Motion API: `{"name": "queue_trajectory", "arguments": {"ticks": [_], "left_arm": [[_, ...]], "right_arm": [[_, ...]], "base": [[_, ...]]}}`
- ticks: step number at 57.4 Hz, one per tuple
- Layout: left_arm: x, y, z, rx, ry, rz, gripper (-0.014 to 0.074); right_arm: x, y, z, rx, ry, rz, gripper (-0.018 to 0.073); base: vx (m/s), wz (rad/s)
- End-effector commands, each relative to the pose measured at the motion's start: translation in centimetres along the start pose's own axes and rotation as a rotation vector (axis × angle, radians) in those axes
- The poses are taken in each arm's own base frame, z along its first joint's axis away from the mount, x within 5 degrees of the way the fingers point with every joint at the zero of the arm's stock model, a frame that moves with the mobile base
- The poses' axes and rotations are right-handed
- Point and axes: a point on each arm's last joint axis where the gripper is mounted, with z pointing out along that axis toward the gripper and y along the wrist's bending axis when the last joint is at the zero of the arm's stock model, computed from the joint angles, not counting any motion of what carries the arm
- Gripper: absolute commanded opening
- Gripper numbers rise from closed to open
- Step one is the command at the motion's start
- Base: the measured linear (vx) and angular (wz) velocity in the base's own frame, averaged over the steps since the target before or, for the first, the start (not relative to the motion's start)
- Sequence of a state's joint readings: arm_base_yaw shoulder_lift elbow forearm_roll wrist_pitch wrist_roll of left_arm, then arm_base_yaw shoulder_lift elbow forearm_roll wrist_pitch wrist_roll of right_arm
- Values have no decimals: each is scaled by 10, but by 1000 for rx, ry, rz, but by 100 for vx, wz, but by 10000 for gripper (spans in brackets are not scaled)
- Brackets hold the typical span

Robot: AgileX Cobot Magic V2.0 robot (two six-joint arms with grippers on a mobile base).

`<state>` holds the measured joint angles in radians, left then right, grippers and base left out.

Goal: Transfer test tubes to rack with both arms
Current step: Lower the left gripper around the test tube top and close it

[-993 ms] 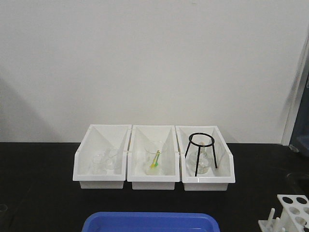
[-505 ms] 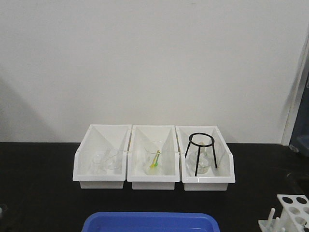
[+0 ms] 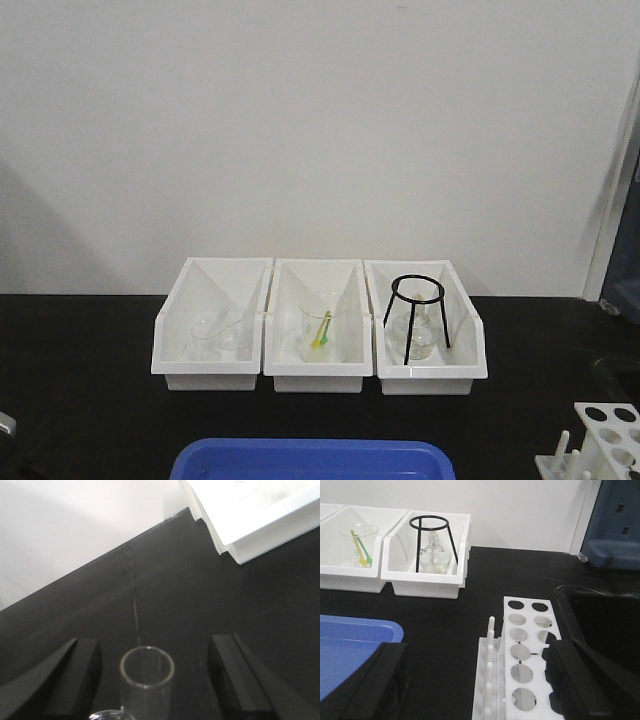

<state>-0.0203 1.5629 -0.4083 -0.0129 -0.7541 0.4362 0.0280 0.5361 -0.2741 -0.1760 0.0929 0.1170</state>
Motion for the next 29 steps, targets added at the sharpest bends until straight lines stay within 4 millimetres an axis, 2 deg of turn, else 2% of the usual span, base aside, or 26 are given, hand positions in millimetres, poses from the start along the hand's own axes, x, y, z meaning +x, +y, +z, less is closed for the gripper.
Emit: {"name": "queue_trajectory", "arguments": {"ticks": [1, 3, 4, 29], "left_arm": [[-18, 10, -1, -70, -111, -17, 523], [-18, 11, -1, -81, -108, -29, 508], [-16, 17, -2, -135, -84, -92, 428], [-17, 18, -3, -157, -96, -40, 125]], "right_arm": [[-17, 1, -1, -9, -100, -24, 594], [-17, 1, -1, -9, -100, -24, 594], [-17, 1, -1, -9, -100, -24, 594], [-17, 1, -1, -9, -100, -20, 594]], "base": [[0, 0], [0, 0], [0, 0], [0, 0]]}}
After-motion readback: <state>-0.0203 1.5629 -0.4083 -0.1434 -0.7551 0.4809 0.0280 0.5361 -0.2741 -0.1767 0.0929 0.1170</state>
